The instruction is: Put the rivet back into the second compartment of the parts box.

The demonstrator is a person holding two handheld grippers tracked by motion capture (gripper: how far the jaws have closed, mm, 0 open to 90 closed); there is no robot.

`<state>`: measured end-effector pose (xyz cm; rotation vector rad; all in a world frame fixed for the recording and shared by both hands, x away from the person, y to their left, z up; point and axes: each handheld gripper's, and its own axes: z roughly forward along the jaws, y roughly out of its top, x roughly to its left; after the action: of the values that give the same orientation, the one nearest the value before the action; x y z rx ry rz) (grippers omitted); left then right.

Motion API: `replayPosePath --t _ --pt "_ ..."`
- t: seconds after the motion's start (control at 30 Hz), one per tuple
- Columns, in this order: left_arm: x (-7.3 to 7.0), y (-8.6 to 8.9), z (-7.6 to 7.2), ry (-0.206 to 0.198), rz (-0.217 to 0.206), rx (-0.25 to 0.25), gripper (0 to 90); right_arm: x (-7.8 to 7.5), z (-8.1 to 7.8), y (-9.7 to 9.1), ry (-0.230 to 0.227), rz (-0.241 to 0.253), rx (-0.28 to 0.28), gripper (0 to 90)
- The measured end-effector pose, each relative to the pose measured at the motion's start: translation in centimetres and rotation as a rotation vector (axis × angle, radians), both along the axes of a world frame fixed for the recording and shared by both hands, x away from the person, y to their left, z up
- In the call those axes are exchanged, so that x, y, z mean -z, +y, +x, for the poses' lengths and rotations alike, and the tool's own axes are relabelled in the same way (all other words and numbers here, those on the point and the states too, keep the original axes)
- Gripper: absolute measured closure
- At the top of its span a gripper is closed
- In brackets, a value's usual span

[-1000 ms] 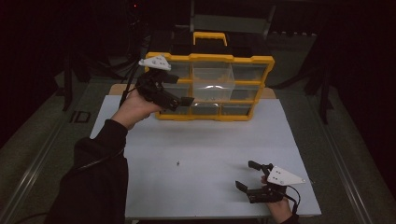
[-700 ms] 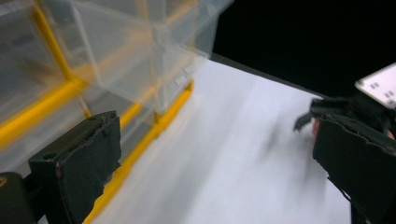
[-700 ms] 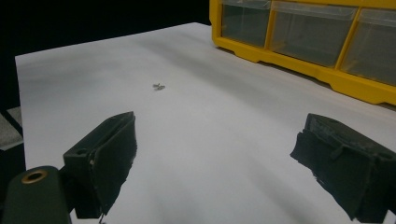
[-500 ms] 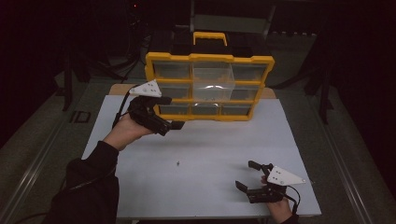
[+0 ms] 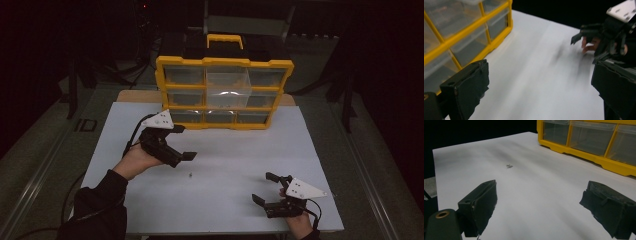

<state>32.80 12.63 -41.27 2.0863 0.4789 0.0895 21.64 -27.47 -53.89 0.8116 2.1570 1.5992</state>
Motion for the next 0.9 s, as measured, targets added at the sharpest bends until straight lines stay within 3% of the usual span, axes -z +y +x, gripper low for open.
replayPosePath --t 0.43,0.57,0.7,0.9 --pt "5.5 0.6 -1.1 0.032 0.02 0.01 4.1 0.1 0.1 0.2 0.003 -0.005 -0.009 11.0" --pt "7.3 0.7 -1.5 0.035 0.037 0.02 10.2 0.1 0.1 0.2 0.007 -0.004 -0.006 11.0" --pt "8.7 0.9 -1.5 0.054 0.029 0.024 16.6 0.2 0.1 0.3 0.008 -0.008 -0.01 11.0" --pt "10.6 0.2 -1.7 0.059 0.047 0.028 25.2 0.2 0.1 0.3 0.008 -0.008 -0.009 11.0"
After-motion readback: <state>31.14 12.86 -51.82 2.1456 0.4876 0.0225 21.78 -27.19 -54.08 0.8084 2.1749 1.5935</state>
